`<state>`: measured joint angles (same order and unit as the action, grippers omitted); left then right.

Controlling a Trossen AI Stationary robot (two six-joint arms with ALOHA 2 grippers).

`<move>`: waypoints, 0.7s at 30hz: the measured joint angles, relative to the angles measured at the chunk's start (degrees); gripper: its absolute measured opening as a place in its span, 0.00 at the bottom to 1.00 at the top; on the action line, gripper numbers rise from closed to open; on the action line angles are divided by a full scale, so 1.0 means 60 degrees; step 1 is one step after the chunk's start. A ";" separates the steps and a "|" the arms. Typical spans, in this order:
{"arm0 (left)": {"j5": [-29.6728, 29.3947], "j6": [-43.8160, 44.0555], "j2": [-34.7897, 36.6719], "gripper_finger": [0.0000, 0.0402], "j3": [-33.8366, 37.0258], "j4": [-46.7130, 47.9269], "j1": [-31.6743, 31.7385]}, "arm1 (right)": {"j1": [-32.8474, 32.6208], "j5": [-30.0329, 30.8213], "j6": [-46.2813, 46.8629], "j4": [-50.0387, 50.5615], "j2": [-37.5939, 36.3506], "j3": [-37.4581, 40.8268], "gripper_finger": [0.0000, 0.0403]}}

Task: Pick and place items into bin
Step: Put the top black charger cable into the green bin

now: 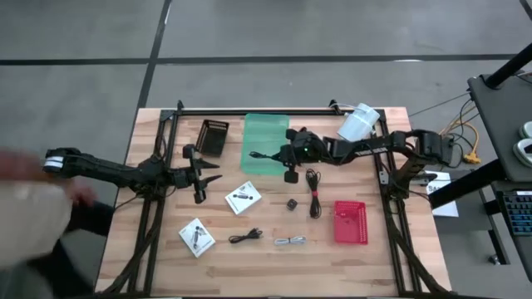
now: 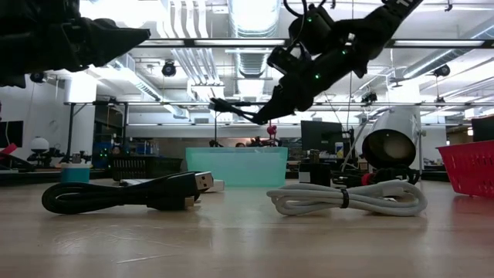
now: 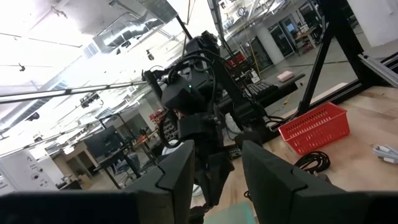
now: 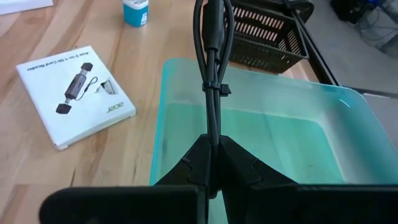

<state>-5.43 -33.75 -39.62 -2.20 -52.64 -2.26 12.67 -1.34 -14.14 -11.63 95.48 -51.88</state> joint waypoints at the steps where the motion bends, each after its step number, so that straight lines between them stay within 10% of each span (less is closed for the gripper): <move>1: 0.0000 0.0002 0.0000 0.29 0.0000 0.0000 0.0000 | 0.0000 0.0000 -0.0002 0.0165 -0.0002 -0.0088 0.02; 21: 0.0000 0.0002 0.0000 0.29 0.0000 0.0000 0.0000 | 0.0231 -0.0026 -0.0257 0.1776 -0.0004 -0.0696 0.02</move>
<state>-5.43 -33.74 -39.62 -2.20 -52.64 -2.26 14.05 -1.50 -15.68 -0.97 95.46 -56.05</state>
